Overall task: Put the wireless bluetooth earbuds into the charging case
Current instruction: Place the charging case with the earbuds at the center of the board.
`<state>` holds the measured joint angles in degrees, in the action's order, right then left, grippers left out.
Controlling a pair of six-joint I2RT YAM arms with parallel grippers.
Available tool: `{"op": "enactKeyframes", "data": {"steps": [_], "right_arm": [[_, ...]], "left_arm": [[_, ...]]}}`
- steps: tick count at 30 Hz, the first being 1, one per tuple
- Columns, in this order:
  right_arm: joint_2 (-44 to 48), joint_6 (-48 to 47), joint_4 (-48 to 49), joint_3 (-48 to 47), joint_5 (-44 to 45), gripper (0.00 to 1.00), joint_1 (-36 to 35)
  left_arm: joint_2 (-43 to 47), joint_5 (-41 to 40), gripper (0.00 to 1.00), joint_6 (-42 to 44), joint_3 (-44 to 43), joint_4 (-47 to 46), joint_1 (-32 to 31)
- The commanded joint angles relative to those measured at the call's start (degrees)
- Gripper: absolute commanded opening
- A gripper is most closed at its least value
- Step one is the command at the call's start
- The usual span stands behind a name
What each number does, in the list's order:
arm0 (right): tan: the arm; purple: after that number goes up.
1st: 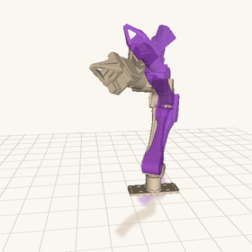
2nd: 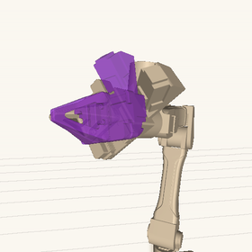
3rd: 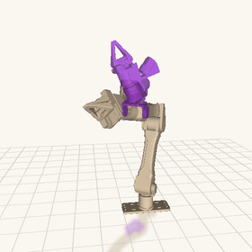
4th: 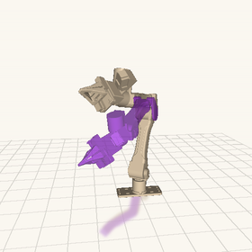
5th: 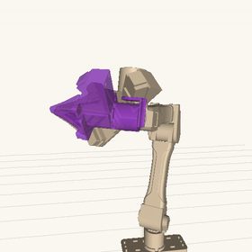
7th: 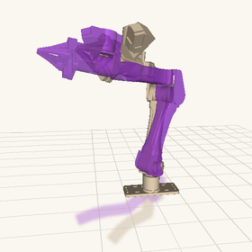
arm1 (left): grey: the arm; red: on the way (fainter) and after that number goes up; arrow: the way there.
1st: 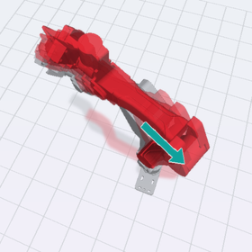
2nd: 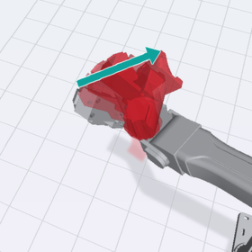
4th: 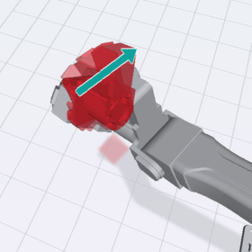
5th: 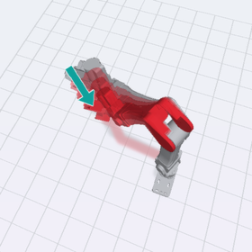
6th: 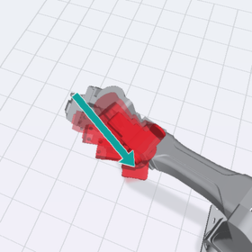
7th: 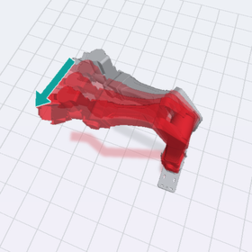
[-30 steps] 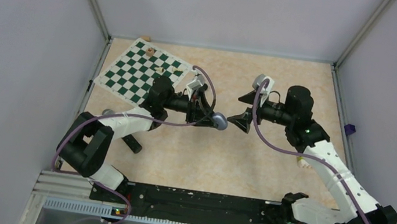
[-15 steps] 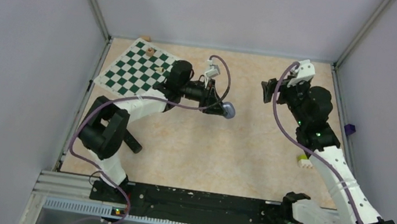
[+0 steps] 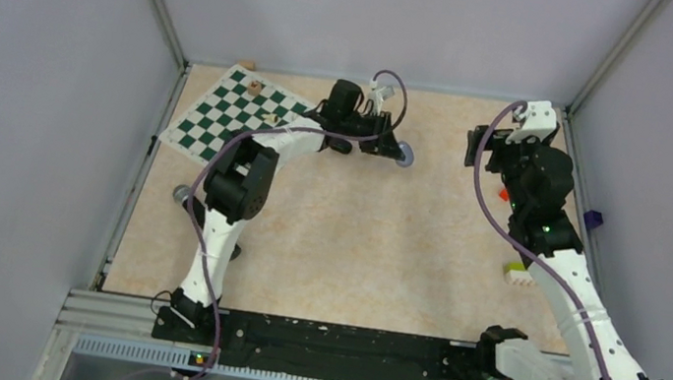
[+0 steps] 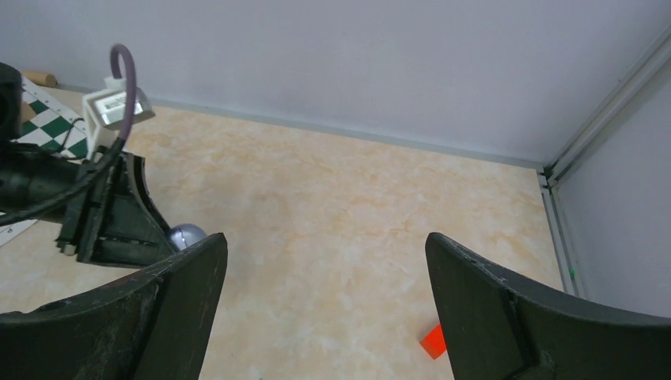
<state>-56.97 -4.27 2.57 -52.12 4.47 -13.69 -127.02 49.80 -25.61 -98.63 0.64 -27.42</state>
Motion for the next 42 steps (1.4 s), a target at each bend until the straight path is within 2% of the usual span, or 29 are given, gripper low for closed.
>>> {"op": "enactKeyframes", "data": {"steps": [1,7,17,28,31,33,35,37,38,41,42], "right_arm": [[0.75,0.49,2.13,-0.43,0.85,0.94,0.99],[0.50,0.58,1.83,-0.51,0.72,0.94,1.24],[-0.33,0.73,1.78,-0.59,0.63,0.94,1.30],[-0.45,0.75,1.78,-0.70,0.98,0.94,1.32],[-0.45,0.67,1.80,-0.66,1.19,0.94,1.32],[-0.34,0.59,1.91,-0.62,1.42,0.95,1.30],[-0.30,0.58,1.91,-0.62,1.63,0.95,1.30],[-0.21,0.58,1.98,-0.62,1.81,0.95,1.39],[-0.13,0.56,2.00,-0.57,1.89,0.95,1.39],[0.07,0.60,2.15,-0.44,1.86,0.95,1.62],[0.17,0.66,2.24,-0.40,1.90,0.95,1.77]], "left_arm": [[-6.38,-3.20,0.00,-11.69,-5.87,-1.38,1.06],[-12.98,-7.94,0.00,-11.16,-12.87,3.75,1.12],[-18.27,-8.85,0.03,-13.20,-18.37,5.24,0.96],[-19.25,-9.55,0.26,-13.01,-19.32,6.41,0.78],[-18.62,-9.71,0.36,-12.49,-19.17,7.22,0.76],[-17.92,-9.73,0.48,-12.21,-18.63,7.71,0.73],[-16.86,-9.93,0.56,-11.85,-17.59,7.95,0.71],[-15.61,-10.15,0.73,-11.52,-16.09,7.88,0.77],[-15.10,-10.41,0.76,-11.35,-15.40,7.92,0.76],[-13.15,-10.88,0.97,-10.86,-13.52,8.34,0.77],[-12.34,-10.89,0.98,-10.76,-12.65,8.44,0.72]]}}
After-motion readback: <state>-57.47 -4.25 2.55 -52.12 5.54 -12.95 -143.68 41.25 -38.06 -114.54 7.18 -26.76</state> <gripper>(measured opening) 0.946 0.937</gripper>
